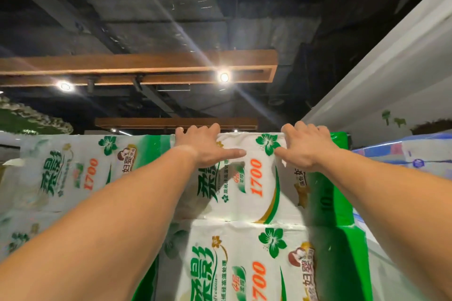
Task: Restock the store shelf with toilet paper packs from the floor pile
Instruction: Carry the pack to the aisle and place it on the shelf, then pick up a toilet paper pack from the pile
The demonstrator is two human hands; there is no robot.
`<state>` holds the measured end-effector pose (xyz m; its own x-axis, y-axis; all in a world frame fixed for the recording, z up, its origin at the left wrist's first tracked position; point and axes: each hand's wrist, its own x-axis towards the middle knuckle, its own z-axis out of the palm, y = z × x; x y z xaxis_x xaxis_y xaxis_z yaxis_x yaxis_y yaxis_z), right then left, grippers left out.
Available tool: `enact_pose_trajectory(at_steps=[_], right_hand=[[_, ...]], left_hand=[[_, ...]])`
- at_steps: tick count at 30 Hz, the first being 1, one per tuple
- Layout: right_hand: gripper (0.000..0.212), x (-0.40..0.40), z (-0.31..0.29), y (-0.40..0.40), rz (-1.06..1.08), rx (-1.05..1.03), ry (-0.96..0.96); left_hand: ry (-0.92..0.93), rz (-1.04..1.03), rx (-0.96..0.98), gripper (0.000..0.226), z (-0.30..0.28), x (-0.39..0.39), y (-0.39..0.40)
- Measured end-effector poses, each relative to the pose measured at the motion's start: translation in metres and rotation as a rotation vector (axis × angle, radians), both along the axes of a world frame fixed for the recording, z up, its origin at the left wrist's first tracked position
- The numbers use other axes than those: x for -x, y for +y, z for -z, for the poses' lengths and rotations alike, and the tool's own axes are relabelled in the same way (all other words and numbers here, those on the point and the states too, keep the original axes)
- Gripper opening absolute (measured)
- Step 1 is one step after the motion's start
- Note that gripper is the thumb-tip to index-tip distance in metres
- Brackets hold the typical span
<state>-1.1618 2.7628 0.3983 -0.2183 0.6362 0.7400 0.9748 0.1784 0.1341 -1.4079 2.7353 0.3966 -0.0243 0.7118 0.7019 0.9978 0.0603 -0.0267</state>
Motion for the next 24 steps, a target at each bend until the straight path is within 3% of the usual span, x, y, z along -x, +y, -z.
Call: enact_pose_trajectory(at_steps=[7, 15, 24], right_hand=[[0.086, 0.007, 0.006, 0.031, 0.025, -0.066, 0.031], [0.089, 0.017, 0.015, 0.023, 0.090, -0.024, 0.090], [0.077, 0.069, 0.108, -0.053, -0.016, 0.042, 0.048]], left_hand=[[-0.004, -0.033, -0.101, 0.103, 0.008, -0.002, 0.032], [0.043, -0.072, -0.052, 0.110, 0.017, 0.003, 0.026], [0.012, 0.051, -0.046, 0.106, 0.110, 0.030, -0.029]])
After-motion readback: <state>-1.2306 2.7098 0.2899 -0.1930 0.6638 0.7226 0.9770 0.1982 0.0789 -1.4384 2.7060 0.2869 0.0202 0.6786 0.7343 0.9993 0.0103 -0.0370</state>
